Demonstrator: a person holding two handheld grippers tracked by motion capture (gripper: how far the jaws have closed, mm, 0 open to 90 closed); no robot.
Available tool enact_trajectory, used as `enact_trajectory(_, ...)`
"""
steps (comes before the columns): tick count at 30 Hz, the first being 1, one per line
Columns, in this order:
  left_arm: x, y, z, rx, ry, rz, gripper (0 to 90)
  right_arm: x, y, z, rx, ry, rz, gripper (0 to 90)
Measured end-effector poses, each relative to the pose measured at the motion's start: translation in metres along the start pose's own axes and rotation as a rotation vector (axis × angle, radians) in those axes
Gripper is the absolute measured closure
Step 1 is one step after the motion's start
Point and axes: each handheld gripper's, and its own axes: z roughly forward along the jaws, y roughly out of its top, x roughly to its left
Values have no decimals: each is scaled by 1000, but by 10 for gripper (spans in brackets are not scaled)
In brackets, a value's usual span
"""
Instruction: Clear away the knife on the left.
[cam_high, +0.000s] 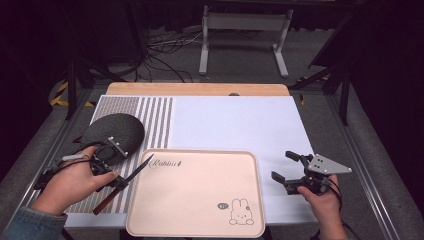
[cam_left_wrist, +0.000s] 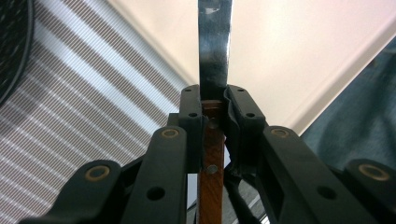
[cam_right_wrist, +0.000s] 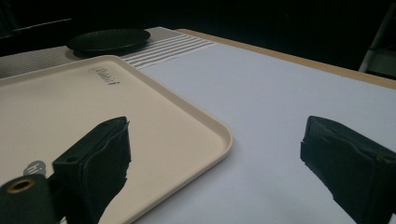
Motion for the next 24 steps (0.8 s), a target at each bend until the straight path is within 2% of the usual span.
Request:
enact_trajectory(9, -15, 19, 16, 3, -3, 0, 781, 0, 0, 0, 5, 4, -1, 89)
enact_trajectory(12, -20, 25, 22, 4, -25, -11, 781, 0, 0, 0, 4, 5, -2, 90)
enact_trajectory(21, -30, 39, 38, 17, -66, 8, 780, 0, 0, 0, 0, 10, -5, 92)
enact_trajectory(24, -32, 43, 44, 17, -72, 1, 780, 1, 1, 0, -1, 13, -6, 92)
